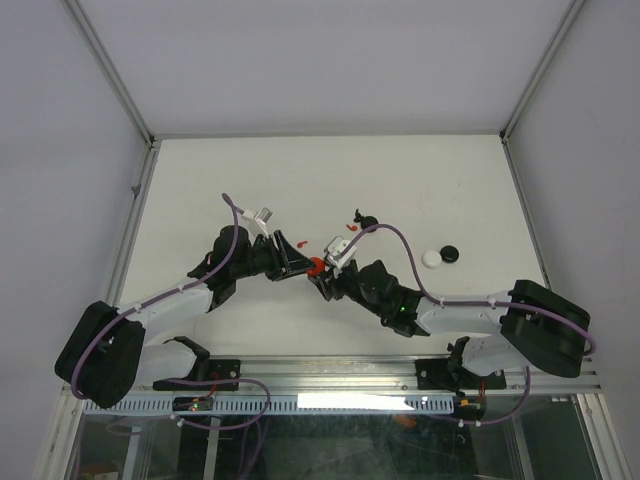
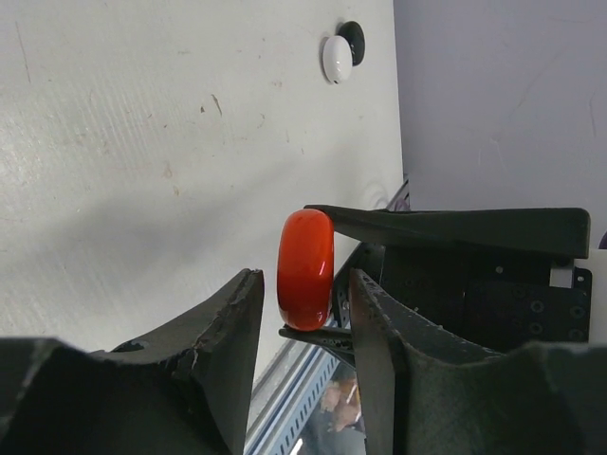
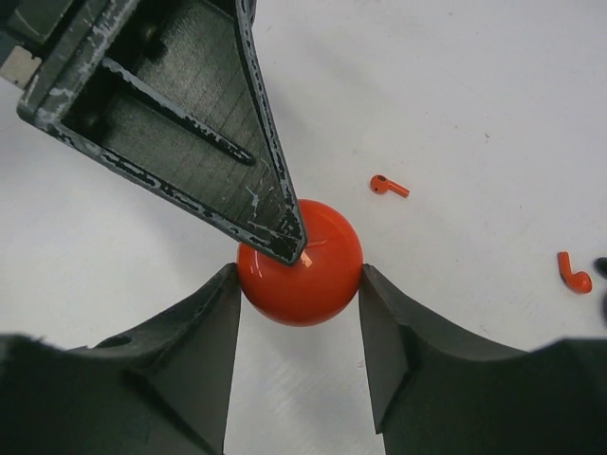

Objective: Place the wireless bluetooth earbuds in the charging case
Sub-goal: Pick up the charging case at the center of the board.

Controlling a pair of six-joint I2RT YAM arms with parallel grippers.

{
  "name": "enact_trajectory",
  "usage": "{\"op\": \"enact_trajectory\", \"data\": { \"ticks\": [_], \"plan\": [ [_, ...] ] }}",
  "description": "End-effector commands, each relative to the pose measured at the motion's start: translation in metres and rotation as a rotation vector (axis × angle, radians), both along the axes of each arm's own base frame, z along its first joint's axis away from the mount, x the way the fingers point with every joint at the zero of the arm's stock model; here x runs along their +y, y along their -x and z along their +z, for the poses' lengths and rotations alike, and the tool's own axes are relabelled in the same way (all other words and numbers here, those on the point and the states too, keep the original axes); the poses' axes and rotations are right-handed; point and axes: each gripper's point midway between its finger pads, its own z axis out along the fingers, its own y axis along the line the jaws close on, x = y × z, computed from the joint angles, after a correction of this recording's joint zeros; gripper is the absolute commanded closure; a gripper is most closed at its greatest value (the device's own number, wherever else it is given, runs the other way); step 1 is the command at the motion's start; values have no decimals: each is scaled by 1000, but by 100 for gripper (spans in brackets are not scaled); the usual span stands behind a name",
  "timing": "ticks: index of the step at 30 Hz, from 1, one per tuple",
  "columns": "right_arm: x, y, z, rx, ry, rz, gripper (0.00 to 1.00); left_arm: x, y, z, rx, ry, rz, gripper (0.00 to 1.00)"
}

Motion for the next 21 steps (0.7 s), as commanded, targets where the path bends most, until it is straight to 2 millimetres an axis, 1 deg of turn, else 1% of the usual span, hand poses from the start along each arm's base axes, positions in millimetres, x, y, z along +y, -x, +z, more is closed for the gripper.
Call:
{"op": "enact_trajectory", "data": {
  "ticks": [1, 3, 8, 11, 14, 19, 20, 21],
  "plan": [
    [5, -3, 34, -49, -112, -16, 62, -8, -1, 17, -56, 46, -30, 61],
    [4, -3, 34, -49, -112, -16, 62, -8, -2, 18, -60, 48, -29, 72],
    [4, -1, 37, -52, -120, -9, 61, -7, -3, 23, -101, 35, -36, 85],
    [4, 3, 37, -44, -112, 18, 52, -6, -5, 28, -161, 0, -56, 91],
    [2, 6, 40, -29, -110, 32, 45, -5, -6, 37, -244, -39, -87, 93],
    [-8, 11, 52, -7, -136, 66, 35, -2, -10, 53, -381, -112, -132, 93],
    [-12, 9, 57, -10, -146, 61, 35, -2, -11, 56, -407, -124, -142, 93],
    [-20, 3, 60, -16, -153, 36, 35, -2, -11, 60, -434, -133, -157, 93]
  ]
}}
